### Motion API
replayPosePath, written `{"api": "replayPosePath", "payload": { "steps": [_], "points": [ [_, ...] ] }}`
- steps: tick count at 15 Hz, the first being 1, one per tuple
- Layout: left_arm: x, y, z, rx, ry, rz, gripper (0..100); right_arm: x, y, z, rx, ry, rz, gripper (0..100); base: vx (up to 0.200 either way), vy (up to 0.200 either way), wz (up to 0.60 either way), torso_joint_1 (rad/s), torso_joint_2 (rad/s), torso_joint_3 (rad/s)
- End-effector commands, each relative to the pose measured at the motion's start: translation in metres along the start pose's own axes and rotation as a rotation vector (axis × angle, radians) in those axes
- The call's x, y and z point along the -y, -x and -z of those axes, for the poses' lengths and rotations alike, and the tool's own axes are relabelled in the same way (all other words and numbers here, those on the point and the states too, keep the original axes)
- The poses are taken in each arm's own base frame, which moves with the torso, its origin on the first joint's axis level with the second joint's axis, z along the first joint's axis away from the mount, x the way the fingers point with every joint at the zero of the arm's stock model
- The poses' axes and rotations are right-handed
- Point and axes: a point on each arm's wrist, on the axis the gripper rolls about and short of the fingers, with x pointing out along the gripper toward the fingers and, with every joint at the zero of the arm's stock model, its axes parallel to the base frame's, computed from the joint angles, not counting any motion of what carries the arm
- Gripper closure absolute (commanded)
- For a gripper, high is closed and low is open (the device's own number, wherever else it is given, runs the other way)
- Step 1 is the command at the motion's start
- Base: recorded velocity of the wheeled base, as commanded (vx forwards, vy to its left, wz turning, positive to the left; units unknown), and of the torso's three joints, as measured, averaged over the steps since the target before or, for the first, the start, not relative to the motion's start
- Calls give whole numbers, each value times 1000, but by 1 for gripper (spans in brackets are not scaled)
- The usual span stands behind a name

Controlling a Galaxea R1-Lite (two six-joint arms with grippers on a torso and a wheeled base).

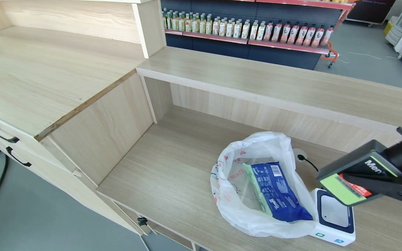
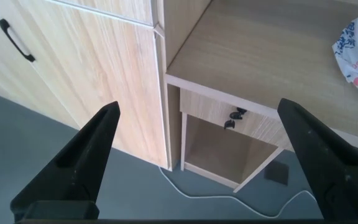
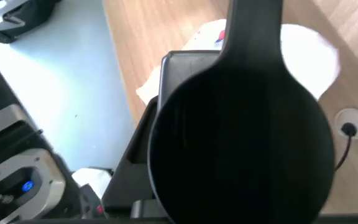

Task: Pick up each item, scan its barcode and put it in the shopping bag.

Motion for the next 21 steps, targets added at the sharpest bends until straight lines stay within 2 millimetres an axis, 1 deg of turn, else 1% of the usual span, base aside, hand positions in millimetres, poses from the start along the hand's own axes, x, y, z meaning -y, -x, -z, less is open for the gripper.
{"api": "replayPosePath", "payload": {
  "steps": [1,3,4,5,6,7,10,12,13,18,21],
  "points": [
    [0,0,0,0,0,0,0,15,-36,36,-80,-89,-31,100,0,0,0,0,0,0],
    [0,0,0,0,0,0,0,20,-54,51,-73,-80,-37,100,0,0,0,0,0,0],
    [0,0,0,0,0,0,0,17,-59,59,-74,-78,-50,100,0,0,0,0,0,0],
    [0,0,0,0,0,1,0,16,-61,64,-78,-81,-53,100,0,0,0,0,0,0],
    [0,0,0,0,0,0,0,13,-63,78,-86,-88,-57,100,0,0,0,0,0,0],
    [0,0,0,0,0,0,0,8,-62,87,-98,-97,-62,100,0,0,0,0,0,0],
    [0,0,0,0,0,0,0,0,-63,102,-99,-94,-75,100,0,0,0,0,0,0],
    [0,0,0,0,0,0,0,0,-70,101,-69,-67,-85,100,0,0,0,0,0,0],
    [0,0,0,0,0,0,0,3,-78,101,-45,-46,-90,100,0,0,0,0,0,0],
    [0,0,0,0,0,0,0,7,-104,104,24,15,-107,100,0,0,0,0,0,0],
    [0,0,0,0,0,1,0,10,-110,100,50,57,-97,100,0,0,0,0,0,0]
  ]
}}
